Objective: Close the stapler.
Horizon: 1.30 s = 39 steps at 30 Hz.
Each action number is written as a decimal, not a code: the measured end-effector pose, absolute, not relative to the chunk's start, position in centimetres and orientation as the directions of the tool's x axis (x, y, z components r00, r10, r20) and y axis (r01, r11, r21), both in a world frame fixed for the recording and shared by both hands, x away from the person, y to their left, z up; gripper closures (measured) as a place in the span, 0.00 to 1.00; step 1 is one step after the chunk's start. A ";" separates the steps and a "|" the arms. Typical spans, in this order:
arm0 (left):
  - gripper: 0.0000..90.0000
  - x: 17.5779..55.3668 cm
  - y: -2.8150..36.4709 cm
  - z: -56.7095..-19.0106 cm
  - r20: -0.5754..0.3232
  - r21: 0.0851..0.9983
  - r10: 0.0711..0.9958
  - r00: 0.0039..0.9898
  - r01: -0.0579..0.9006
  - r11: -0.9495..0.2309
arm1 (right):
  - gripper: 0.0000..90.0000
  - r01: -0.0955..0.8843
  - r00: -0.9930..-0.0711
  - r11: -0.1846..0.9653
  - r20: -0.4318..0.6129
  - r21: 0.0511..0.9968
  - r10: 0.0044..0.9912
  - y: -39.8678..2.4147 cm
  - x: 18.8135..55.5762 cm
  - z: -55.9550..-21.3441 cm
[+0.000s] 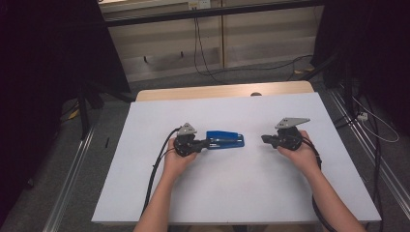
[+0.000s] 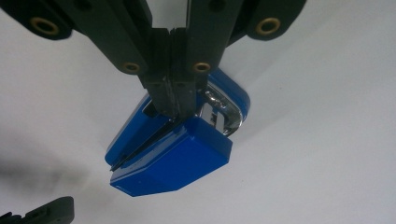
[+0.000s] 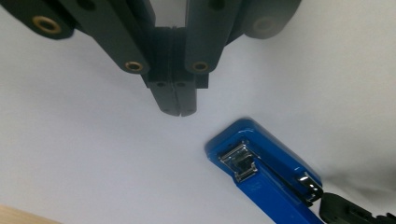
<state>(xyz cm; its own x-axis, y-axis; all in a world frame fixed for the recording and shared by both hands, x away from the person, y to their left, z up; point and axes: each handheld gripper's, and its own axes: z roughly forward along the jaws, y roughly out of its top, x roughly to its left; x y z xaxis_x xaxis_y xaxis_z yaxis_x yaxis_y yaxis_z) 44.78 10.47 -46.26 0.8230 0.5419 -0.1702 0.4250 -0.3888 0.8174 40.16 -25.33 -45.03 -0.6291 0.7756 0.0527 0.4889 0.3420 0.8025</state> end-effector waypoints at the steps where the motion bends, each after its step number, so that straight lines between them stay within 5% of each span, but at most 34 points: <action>1: 0.97 44.8 10.5 -46.3 -0.181 0.820 0.544 0.819 0.431 -0.376 | 1.00 0.489 -0.630 0.344 0.052 0.802 0.775 -25.3 40.1 -45.0; 7: 0.85 44.7 10.7 -46.2 -0.190 0.812 0.556 0.809 0.447 -0.374 | 0.96 0.493 -0.630 0.334 0.064 0.803 0.774 -25.3 39.8 -45.0; 18: 0.55 43.6 11.6 -44.7 -0.155 0.829 0.546 0.823 0.409 -0.381 | 0.65 0.496 -0.606 0.296 0.081 0.816 0.791 -25.7 38.1 -44.9; 30: 0.37 41.3 13.4 -43.5 -0.142 0.848 0.574 0.806 0.398 -0.349 | 0.43 0.456 -0.617 0.291 0.063 0.841 0.785 -25.8 34.6 -44.1; 39: 0.27 40.1 14.3 -43.4 -0.151 0.841 0.588 0.794 0.416 -0.345 | 0.37 0.440 -0.624 0.300 0.048 0.846 0.780 -26.1 32.1 -44.0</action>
